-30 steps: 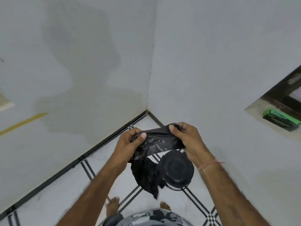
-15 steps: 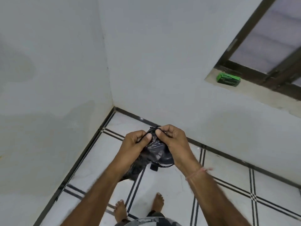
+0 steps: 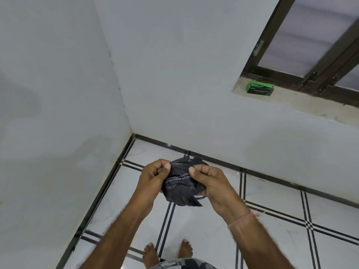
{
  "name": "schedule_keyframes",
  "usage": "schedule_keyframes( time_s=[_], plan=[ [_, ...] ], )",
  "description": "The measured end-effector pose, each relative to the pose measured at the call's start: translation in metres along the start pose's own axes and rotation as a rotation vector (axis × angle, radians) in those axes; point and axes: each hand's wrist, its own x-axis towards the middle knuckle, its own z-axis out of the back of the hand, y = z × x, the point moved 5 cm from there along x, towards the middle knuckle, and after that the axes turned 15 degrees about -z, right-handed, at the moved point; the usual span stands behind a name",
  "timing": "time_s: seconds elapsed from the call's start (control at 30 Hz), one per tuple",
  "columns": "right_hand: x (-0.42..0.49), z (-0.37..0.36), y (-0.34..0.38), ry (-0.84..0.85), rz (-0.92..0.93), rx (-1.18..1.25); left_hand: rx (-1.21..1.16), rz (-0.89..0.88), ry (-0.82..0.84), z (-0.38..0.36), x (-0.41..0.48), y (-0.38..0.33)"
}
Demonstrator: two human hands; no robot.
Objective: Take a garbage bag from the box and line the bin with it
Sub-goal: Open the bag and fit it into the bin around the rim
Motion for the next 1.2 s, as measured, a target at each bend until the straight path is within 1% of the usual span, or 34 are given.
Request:
schedule_keyframes(
  time_s=[0.17, 0.37, 0.4, 0.43, 0.5, 0.53, 0.57, 0.6, 0.63, 0.7, 0.73, 0.77, 0.83, 0.93, 1.0, 1.1, 1.2],
  plan=[
    [-0.009, 0.009, 0.011, 0.011, 0.059, -0.100, -0.023, 0.019, 0.097, -0.030, -0.004, -0.015],
    [-0.009, 0.030, 0.017, 0.060, 0.111, -0.058, -0.041, 0.064, 0.042, -0.049, -0.007, -0.010],
    [-0.009, 0.033, 0.015, 0.036, 0.125, -0.057, -0.058, 0.058, 0.006, -0.051, -0.009, -0.009],
    [-0.010, 0.038, 0.013, -0.042, 0.159, -0.091, -0.074, 0.043, -0.054, -0.054, -0.012, -0.010],
    [-0.016, 0.052, 0.014, -0.350, 0.334, -0.224, -0.093, 0.022, -0.199, -0.057, -0.016, -0.009],
    [-0.024, 0.057, 0.018, -0.458, 0.451, -0.258, -0.100, 0.015, -0.258, -0.059, -0.017, -0.007],
    [-0.033, 0.060, 0.023, -0.469, 0.539, -0.264, -0.114, 0.012, -0.292, -0.064, -0.018, -0.008],
    [-0.038, 0.058, 0.026, -0.401, 0.561, -0.252, -0.139, 0.020, -0.306, -0.068, -0.019, -0.008],
    [-0.041, 0.053, 0.028, -0.291, 0.522, -0.227, -0.178, 0.034, -0.292, -0.074, -0.019, -0.009],
    [-0.046, 0.046, 0.025, -0.089, 0.373, -0.152, -0.265, 0.074, -0.227, -0.088, -0.020, -0.010],
    [-0.047, 0.045, 0.023, -0.034, 0.316, -0.109, -0.291, 0.089, -0.194, -0.096, -0.021, -0.013],
    [-0.046, 0.046, 0.020, -0.014, 0.285, -0.070, -0.306, 0.096, -0.171, -0.101, -0.023, -0.014],
    [-0.044, 0.051, 0.018, -0.031, 0.275, -0.023, -0.326, 0.100, -0.145, -0.107, -0.024, -0.013],
    [-0.040, 0.059, 0.013, -0.056, 0.240, 0.009, -0.372, 0.158, -0.119, -0.114, -0.029, -0.009],
    [-0.037, 0.059, 0.009, -0.017, 0.175, 0.109, -0.398, 0.205, -0.124, -0.115, -0.031, -0.002],
    [-0.035, 0.062, 0.002, 0.024, 0.078, 0.301, -0.393, 0.230, -0.173, -0.108, -0.032, 0.006],
    [-0.028, 0.084, -0.001, -0.075, -0.007, 0.397, -0.343, 0.202, -0.268, -0.094, -0.031, 0.009]
  ],
)
